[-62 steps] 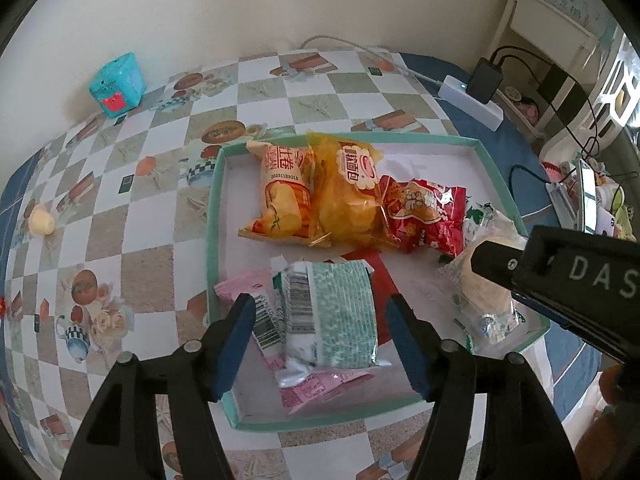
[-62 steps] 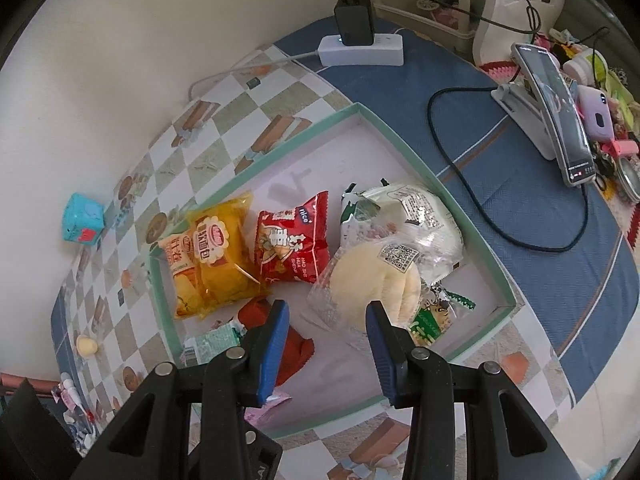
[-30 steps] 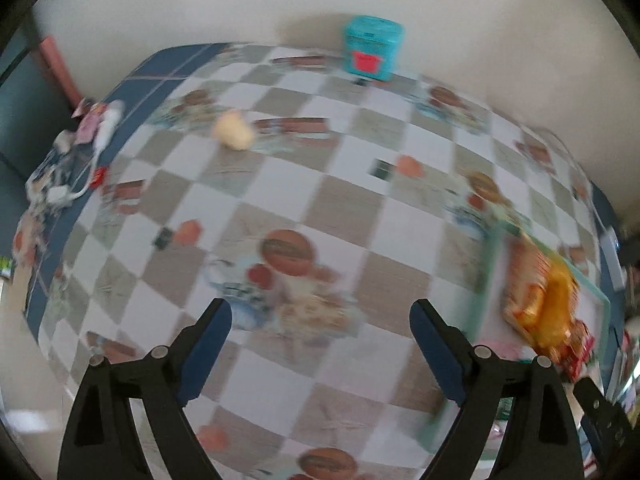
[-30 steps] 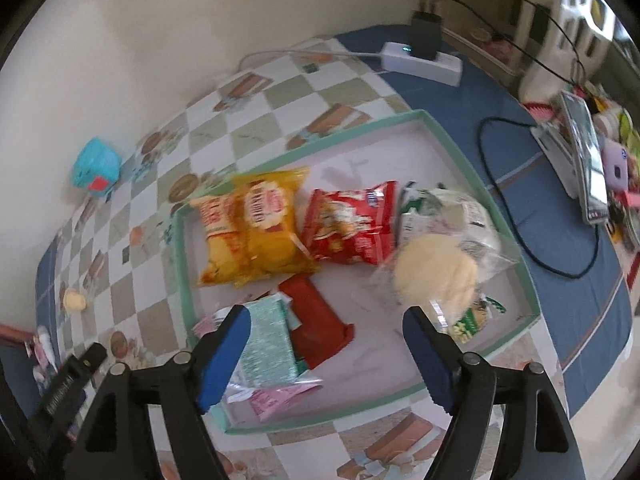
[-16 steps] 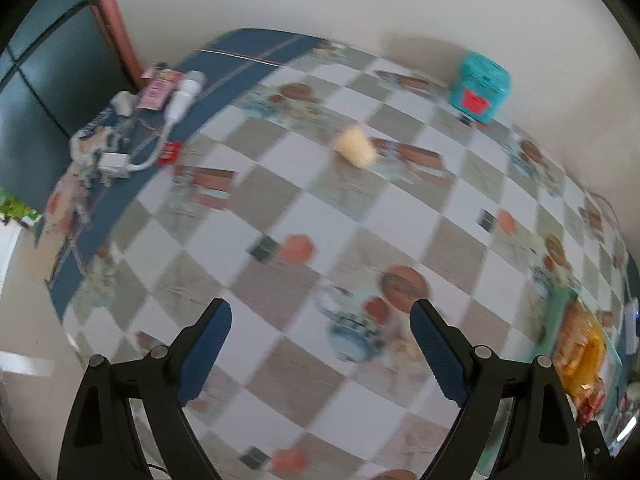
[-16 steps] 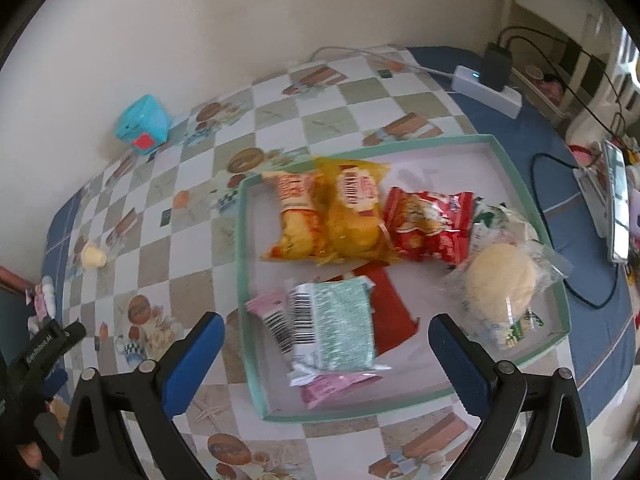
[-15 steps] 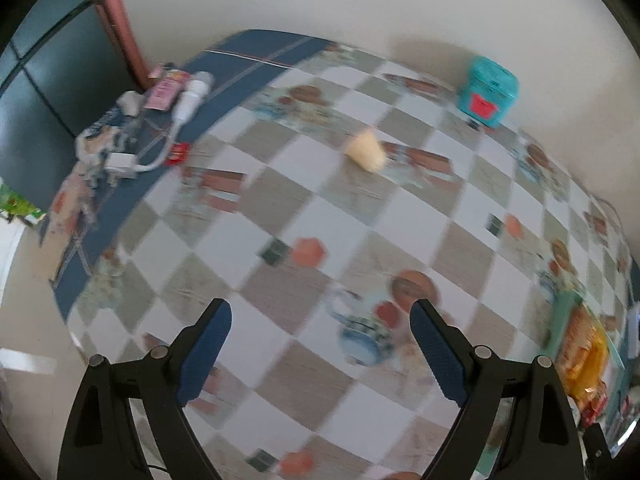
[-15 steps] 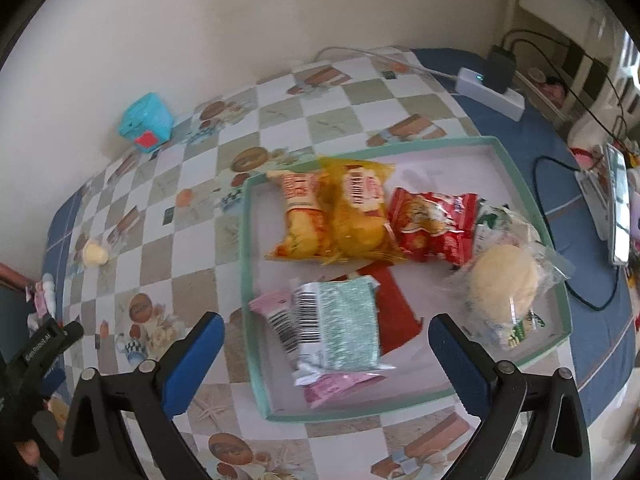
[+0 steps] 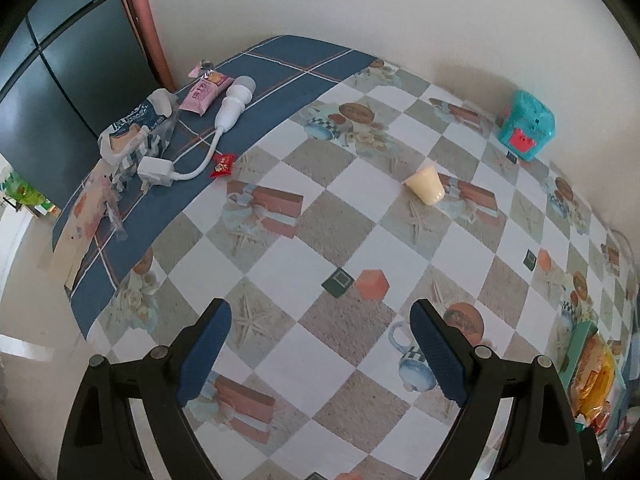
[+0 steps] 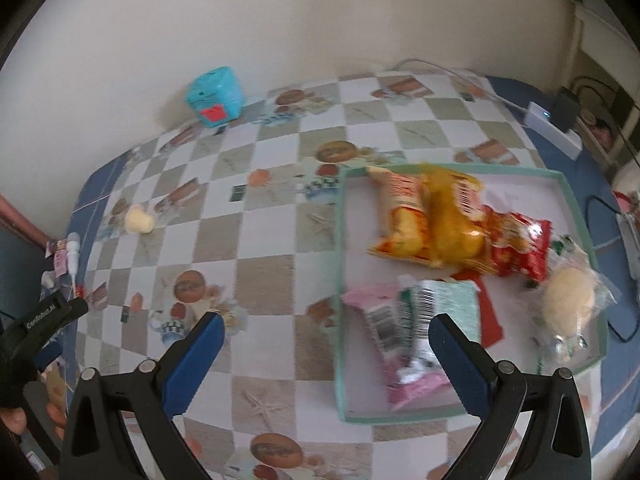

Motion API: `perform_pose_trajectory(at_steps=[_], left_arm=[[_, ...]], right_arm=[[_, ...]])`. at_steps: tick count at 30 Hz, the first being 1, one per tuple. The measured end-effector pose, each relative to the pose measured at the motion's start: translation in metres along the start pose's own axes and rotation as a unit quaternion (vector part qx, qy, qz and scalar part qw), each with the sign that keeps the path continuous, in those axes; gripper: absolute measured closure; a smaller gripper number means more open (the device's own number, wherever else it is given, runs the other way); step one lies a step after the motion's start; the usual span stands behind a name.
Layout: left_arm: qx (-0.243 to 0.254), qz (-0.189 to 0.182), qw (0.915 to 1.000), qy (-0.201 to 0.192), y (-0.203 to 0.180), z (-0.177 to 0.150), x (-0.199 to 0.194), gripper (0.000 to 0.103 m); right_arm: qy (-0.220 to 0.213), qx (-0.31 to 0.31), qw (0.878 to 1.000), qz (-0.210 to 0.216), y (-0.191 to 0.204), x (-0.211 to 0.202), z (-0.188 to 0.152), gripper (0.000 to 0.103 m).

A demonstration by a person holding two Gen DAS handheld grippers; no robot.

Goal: Organize snacks
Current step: 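Move left tool to the red candy while right tool approaches the pudding cup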

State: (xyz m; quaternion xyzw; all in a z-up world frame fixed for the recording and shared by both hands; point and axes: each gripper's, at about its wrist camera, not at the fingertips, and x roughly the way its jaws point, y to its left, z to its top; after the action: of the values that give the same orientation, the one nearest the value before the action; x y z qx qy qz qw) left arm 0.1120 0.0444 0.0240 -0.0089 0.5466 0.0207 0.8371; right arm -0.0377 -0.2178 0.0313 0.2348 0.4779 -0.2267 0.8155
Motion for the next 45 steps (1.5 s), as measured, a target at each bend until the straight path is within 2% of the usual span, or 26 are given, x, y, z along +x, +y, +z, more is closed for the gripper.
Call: perform_pose_trajectory(at_steps=[5, 8, 11, 17, 23, 24, 27, 30, 32, 33, 34, 41, 45], left_arm=[[-0.013, -0.016, 0.9998, -0.004, 0.023, 0.019, 0.004, 0.012], [0.020, -0.030, 0.9991, -0.022, 0.036, 0.030, 0.007, 0.012], [0.024, -0.026, 0.9991, -0.023, 0.059, 0.048, 0.013, 0.012], [0.027, -0.057, 0.9980, -0.004, 0.110, 0.096, 0.032, 0.012], [0.046, -0.066, 0.9967, 0.014, 0.133, 0.126, 0.058, 0.013], [0.051, -0.075, 0.9957, 0.019, 0.134, 0.129, 0.064, 0.015], [0.059, -0.096, 0.9928, 0.041, 0.134, 0.133, 0.081, 0.035], [0.060, -0.110, 0.9902, 0.062, 0.133, 0.133, 0.098, 0.037], [0.059, -0.108, 0.9897, 0.073, 0.132, 0.133, 0.110, 0.044], [0.059, -0.106, 0.9897, 0.077, 0.131, 0.133, 0.115, 0.052], [0.056, -0.105, 0.9897, 0.081, 0.132, 0.133, 0.119, 0.055], [0.040, -0.107, 0.9890, 0.094, 0.133, 0.136, 0.143, 0.057], [0.030, -0.110, 0.9889, 0.096, 0.134, 0.139, 0.150, 0.065]], right_arm=[[0.000, -0.019, 1.000, 0.020, 0.026, 0.011, 0.003, 0.000], [-0.002, -0.038, 0.999, 0.034, 0.044, 0.018, 0.007, 0.000], [-0.005, -0.049, 0.998, 0.040, 0.062, 0.024, 0.011, 0.000], [0.005, -0.053, 0.994, 0.097, 0.109, 0.043, 0.032, 0.000], [0.009, -0.078, 0.988, 0.131, 0.166, 0.064, 0.061, 0.000], [0.009, -0.083, 0.987, 0.136, 0.174, 0.068, 0.066, 0.000], [0.028, -0.081, 0.983, 0.164, 0.194, 0.086, 0.078, 0.002], [0.051, -0.080, 0.980, 0.175, 0.208, 0.107, 0.084, 0.007], [0.061, -0.082, 0.980, 0.173, 0.215, 0.119, 0.087, 0.009], [0.066, -0.085, 0.980, 0.167, 0.220, 0.125, 0.088, 0.014], [0.072, -0.087, 0.980, 0.161, 0.224, 0.133, 0.089, 0.017], [0.108, -0.084, 0.981, 0.139, 0.238, 0.169, 0.097, 0.021], [0.119, -0.088, 0.980, 0.134, 0.244, 0.182, 0.099, 0.029]])
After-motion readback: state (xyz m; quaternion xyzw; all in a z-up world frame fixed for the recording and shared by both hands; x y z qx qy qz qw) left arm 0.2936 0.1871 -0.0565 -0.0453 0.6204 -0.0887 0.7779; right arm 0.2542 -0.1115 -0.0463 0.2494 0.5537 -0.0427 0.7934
